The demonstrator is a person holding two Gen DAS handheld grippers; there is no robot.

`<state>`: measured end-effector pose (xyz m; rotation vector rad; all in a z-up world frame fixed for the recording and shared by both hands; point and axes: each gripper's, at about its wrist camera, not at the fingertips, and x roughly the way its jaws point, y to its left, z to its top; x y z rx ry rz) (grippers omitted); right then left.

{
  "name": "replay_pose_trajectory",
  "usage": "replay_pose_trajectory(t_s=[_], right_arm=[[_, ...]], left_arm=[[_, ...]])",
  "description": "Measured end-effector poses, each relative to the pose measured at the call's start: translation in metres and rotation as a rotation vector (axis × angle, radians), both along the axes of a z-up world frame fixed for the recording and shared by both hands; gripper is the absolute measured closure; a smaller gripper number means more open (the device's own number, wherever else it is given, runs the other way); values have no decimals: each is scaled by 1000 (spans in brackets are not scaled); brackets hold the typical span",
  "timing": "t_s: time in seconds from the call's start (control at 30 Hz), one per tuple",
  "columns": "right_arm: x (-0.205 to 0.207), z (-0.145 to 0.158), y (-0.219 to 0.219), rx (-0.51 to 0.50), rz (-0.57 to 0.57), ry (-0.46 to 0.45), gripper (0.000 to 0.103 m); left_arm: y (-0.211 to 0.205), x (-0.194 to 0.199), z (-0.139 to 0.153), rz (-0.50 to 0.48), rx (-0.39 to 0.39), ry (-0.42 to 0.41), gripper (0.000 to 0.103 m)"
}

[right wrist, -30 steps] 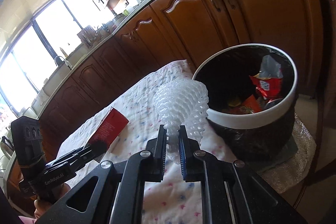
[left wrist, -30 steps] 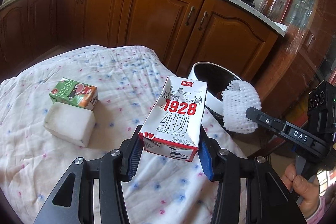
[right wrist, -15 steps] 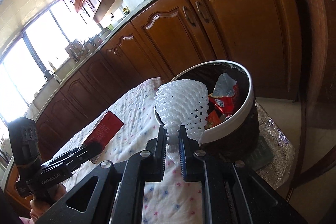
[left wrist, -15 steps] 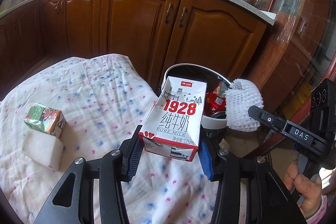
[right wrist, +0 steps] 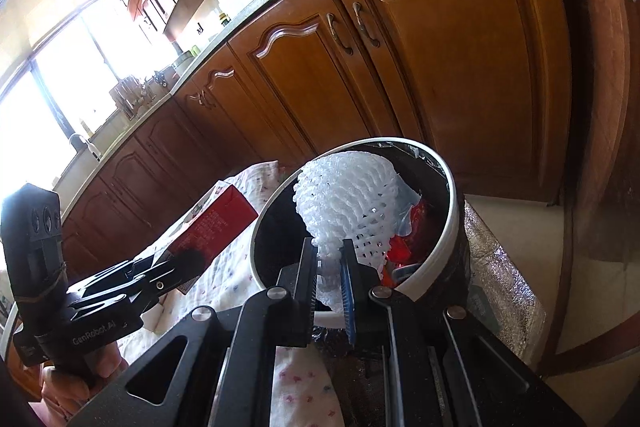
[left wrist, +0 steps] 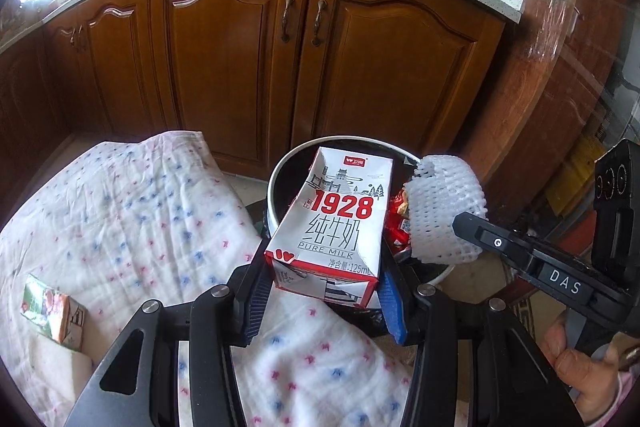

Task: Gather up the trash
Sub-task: 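Carry the milk carton and foam net with both tools over the bin, then open both tools to drop the carton and foam net into the bin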

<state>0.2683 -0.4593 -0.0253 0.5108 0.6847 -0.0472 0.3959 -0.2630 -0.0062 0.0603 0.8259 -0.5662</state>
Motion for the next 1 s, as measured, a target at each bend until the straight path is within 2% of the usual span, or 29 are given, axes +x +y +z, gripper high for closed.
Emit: replay_pose_trajectory(t_s=[0.43, 0.67, 0.7, 0.77, 0.83, 1.0], right_arm=[[18, -14, -19, -25, -8, 54, 92], [20, -15, -22, -11, -8, 63, 86], [20, -15, -23, -7, -8, 60, 84], [19, -13, -25, 7, -15, 51, 68], [16, -11, -25, 15, -22, 42, 58], [12, -7, -24, 31, -22, 23, 57]], left_arm=[[-46, 35, -25, -15, 49, 44, 56], [-53, 42, -33, -20, 53, 73, 52], [-52, 42, -33, -18, 50, 74, 50], [-49, 41, -33, -17, 43, 70, 49], [-44, 38, -32, -12, 38, 66, 48], [-24, 28, -33, 12, 10, 76, 48]])
